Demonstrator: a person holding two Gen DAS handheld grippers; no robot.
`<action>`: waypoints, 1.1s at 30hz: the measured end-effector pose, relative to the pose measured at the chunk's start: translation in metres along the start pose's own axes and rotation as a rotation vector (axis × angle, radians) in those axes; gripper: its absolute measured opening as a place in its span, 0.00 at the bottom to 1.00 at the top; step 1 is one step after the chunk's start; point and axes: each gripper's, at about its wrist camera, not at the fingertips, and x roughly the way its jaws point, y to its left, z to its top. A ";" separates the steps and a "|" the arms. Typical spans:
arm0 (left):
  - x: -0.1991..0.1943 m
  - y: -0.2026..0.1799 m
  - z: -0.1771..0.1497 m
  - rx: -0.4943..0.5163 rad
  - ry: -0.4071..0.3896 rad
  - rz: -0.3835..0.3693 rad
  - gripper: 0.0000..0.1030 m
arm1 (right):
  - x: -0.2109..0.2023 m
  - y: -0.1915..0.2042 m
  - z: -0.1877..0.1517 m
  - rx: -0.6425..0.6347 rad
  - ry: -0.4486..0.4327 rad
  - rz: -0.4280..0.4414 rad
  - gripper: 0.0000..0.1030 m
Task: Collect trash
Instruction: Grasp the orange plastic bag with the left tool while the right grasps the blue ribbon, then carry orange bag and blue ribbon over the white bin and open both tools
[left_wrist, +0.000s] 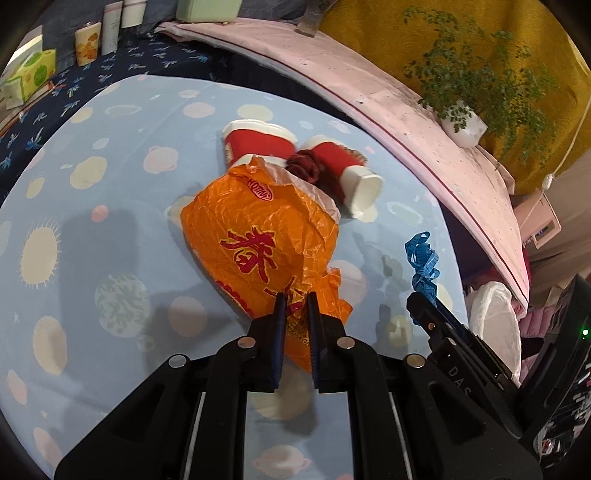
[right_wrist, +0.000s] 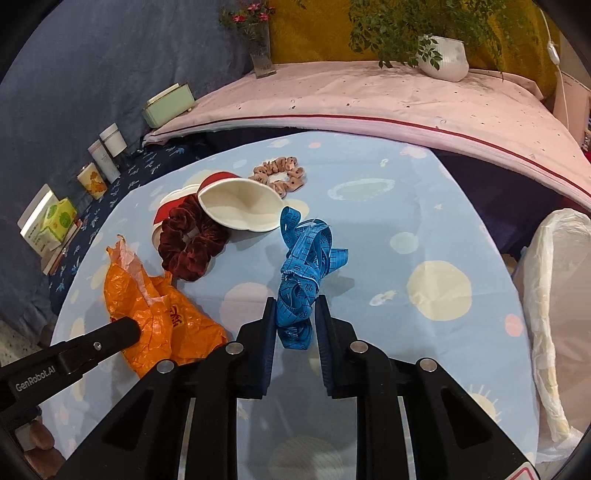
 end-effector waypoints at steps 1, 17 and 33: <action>-0.002 -0.006 -0.001 0.010 -0.001 -0.007 0.10 | -0.007 -0.005 0.000 0.008 -0.010 0.001 0.19; -0.028 -0.121 -0.033 0.211 -0.022 -0.108 0.10 | -0.094 -0.088 -0.009 0.131 -0.145 -0.048 0.19; -0.022 -0.241 -0.068 0.406 0.018 -0.194 0.10 | -0.149 -0.181 -0.033 0.275 -0.211 -0.131 0.19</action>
